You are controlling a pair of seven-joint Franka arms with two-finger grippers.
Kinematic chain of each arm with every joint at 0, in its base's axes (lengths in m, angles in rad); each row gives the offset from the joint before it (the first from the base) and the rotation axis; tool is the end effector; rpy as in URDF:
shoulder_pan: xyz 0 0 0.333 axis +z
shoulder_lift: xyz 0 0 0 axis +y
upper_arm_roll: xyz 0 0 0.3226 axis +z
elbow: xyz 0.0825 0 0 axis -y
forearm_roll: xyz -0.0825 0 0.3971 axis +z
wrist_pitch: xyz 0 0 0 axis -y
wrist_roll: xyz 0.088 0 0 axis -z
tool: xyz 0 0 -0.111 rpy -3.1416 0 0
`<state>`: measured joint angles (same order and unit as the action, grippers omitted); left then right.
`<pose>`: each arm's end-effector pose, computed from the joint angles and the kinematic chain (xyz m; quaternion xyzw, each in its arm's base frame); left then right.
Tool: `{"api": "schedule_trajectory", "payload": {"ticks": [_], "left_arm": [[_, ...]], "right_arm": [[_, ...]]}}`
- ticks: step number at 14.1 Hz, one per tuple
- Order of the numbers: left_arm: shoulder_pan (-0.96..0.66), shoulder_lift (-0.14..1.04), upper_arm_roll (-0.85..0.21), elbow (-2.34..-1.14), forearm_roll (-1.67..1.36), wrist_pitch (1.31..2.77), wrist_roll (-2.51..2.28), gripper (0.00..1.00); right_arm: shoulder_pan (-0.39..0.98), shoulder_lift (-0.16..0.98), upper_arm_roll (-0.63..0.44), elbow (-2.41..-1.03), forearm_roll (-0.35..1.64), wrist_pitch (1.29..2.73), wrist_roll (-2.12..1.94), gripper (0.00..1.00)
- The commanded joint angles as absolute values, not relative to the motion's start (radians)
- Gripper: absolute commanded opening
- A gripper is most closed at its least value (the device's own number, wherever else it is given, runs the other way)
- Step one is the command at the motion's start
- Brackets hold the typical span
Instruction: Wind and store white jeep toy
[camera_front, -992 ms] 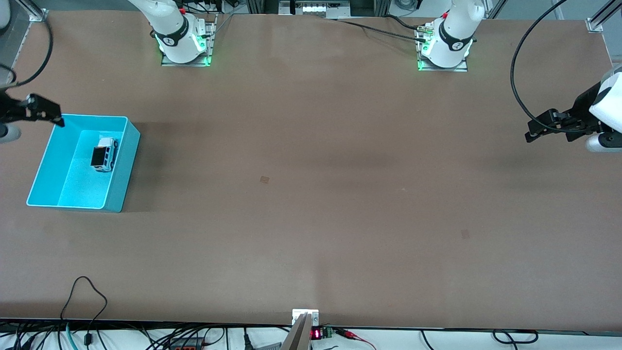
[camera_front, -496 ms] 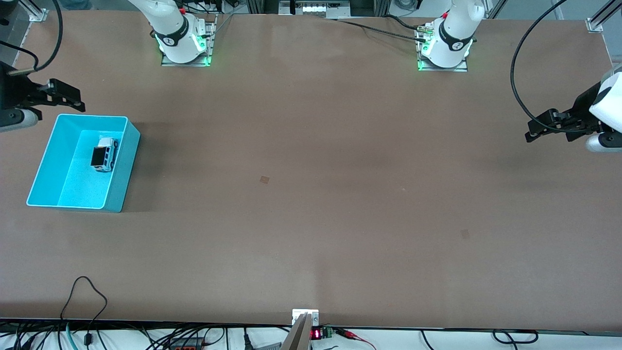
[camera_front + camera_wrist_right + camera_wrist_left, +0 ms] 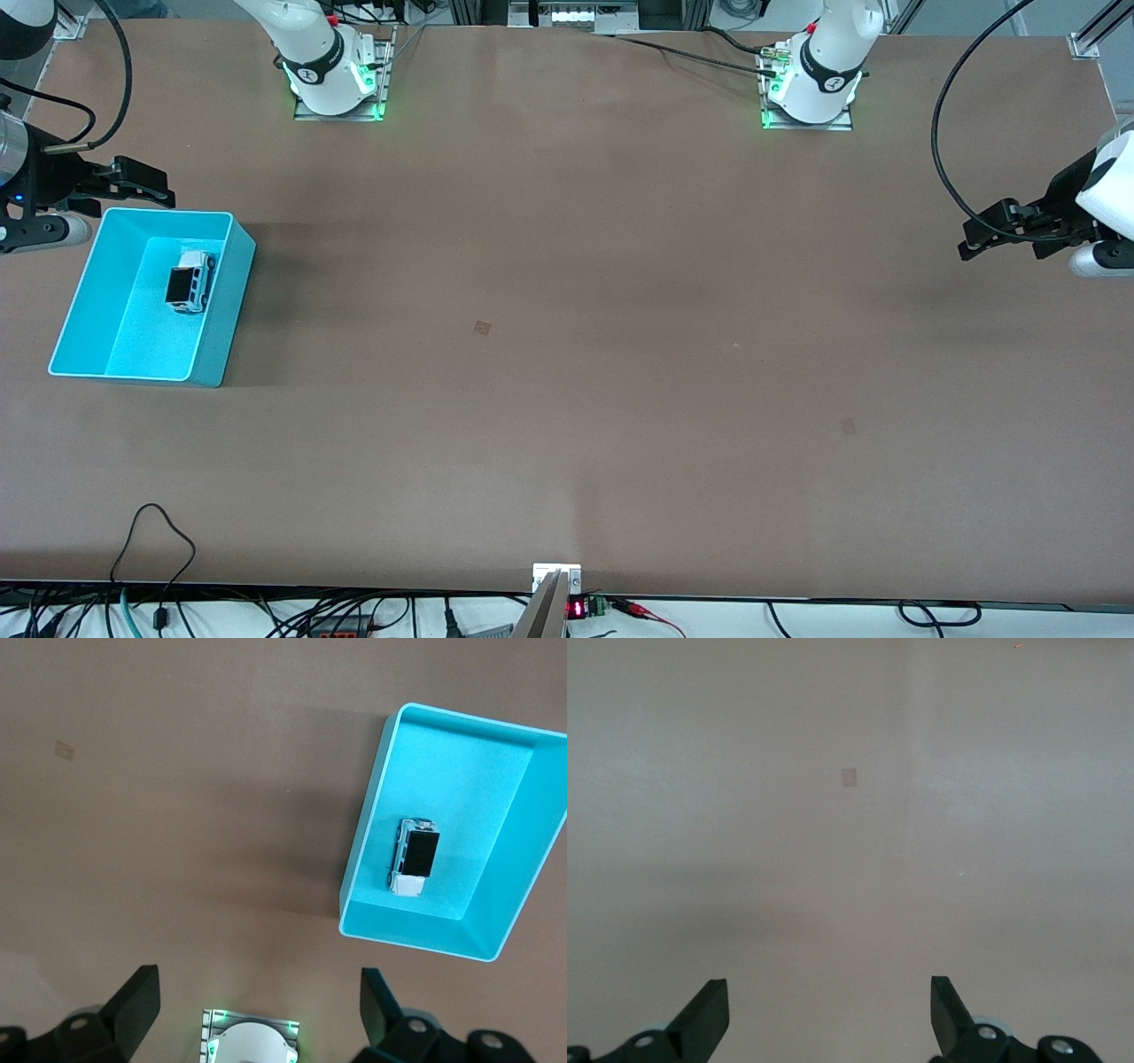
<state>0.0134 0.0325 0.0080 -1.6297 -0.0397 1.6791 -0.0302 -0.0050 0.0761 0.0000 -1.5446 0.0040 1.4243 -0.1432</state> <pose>0.5857 0.0085 0.5892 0.9994 0.0278 0.0084 0.0197 0.5722 -0.0024 0.5849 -0.9928 -0.0688 0.0976 0.0092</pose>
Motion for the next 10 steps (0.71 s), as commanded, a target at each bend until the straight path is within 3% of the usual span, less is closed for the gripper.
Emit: {"api": "schedule_trajectory", "payload": {"ticks": [1,10], "left_arm": [[0.017,0.017,0.003,-1.634,-0.04,1.684,-0.026,1.0],[0.018,0.008,0.003,-1.641,-0.041,1.684,-0.026,1.0]], "right_arm": [[0.002,0.04,-0.002,-1.58,0.021,1.459,-0.12,1.0],[-0.002,0.04,-0.018,-1.577,0.009,1.508,-0.103,1.0]]}}
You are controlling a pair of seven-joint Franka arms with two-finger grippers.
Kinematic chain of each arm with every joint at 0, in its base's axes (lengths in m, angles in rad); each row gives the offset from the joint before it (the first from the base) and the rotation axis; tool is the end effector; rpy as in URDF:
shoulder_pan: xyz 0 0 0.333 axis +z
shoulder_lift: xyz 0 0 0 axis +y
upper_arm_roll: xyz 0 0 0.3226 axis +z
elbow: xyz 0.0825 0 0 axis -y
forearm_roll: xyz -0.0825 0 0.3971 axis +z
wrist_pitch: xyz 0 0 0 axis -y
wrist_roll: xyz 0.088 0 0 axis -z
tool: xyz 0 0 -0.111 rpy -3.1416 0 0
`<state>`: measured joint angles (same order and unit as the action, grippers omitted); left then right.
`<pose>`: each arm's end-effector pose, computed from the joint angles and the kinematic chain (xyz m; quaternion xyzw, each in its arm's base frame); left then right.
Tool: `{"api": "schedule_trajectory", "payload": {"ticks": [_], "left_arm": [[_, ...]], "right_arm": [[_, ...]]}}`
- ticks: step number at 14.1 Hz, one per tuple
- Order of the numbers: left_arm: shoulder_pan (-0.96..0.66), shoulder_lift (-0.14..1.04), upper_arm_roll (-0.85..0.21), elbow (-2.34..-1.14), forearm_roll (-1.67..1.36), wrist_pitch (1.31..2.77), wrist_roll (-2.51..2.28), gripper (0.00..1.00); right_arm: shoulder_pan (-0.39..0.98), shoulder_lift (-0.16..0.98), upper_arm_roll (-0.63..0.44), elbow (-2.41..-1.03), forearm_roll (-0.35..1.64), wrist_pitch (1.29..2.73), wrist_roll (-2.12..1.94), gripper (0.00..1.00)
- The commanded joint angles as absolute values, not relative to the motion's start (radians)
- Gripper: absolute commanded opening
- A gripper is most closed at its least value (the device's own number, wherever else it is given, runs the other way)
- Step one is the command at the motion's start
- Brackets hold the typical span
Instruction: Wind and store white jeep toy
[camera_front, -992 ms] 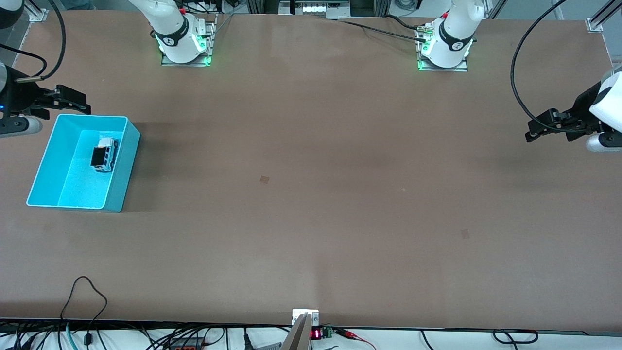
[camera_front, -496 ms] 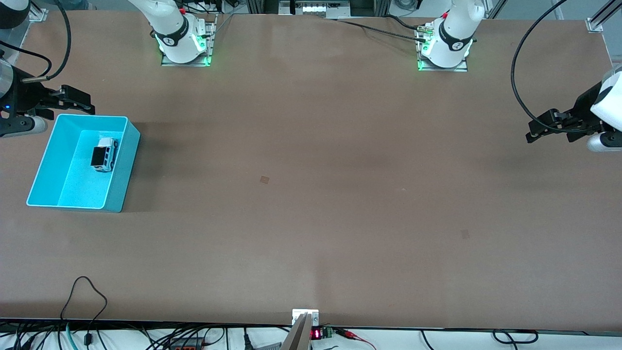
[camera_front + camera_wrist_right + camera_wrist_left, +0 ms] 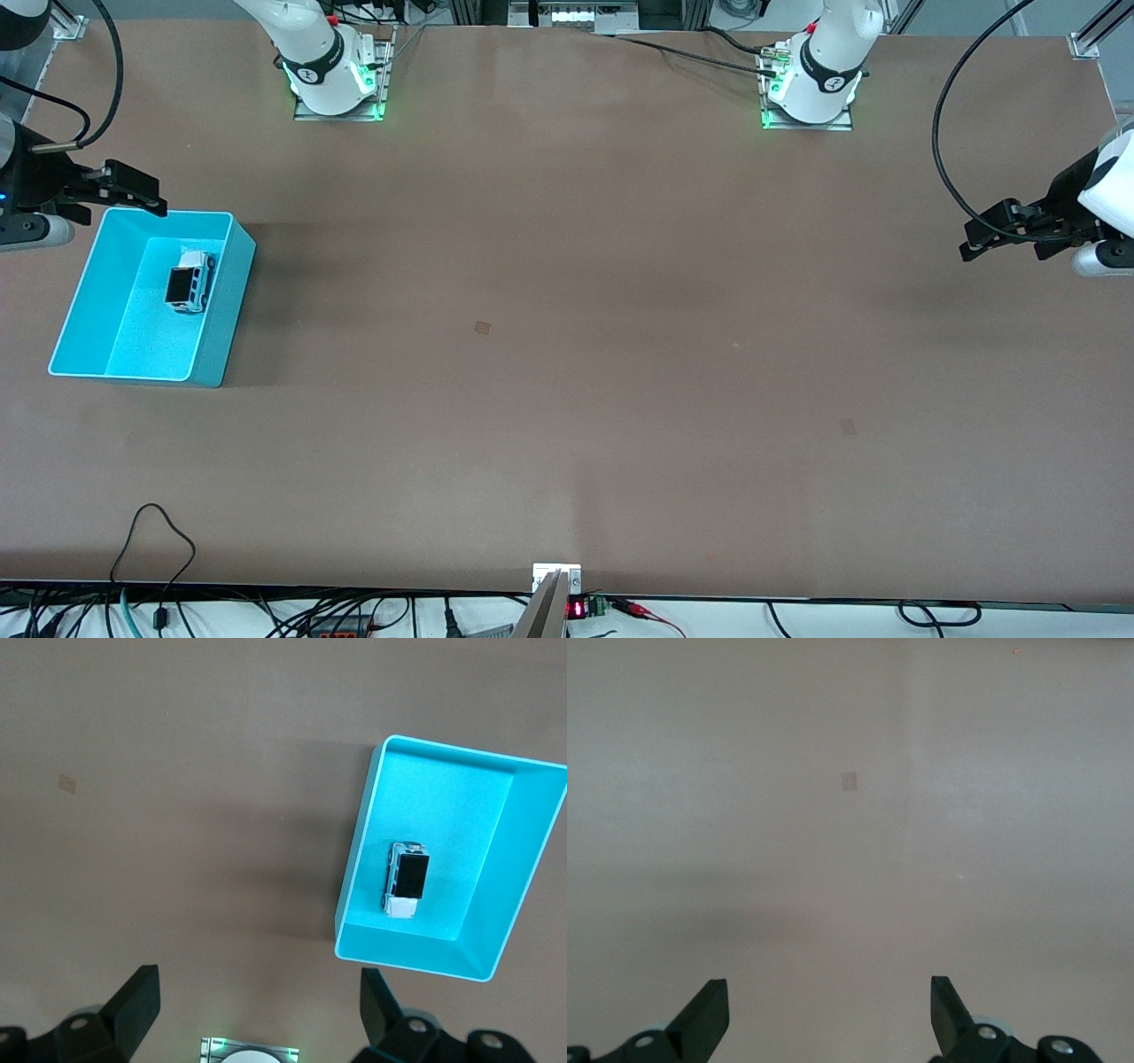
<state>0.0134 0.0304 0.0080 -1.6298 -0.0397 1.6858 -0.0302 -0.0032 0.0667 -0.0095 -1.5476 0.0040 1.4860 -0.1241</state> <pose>0.5859 0.0085 0.5910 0.9993 0.0278 0.0127 0.0197 0.5772 -0.0067 0.5932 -0.9964 -0.0556 0.0638 0.0061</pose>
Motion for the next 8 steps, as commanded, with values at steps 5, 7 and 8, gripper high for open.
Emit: {"api": "schedule_trajectory", "payload": {"ticks": [5,7,8], "left_arm": [[0.018,0.008,0.003,-1.643,-0.041,1.684,-0.025,1.0],[0.018,0.008,0.003,-1.643,-0.041,1.684,-0.026,1.0],[0.018,0.008,0.003,-1.641,-0.041,1.686,-0.025,1.0]], "right_arm": [[0.002,0.038,-0.018,-1.578,0.009,1.517,-0.02,1.0],[0.002,0.038,-0.018,-1.577,0.009,1.52,-0.02,1.0],[0.002,0.038,-0.018,-1.578,0.009,1.52,-0.02,1.0]]}}
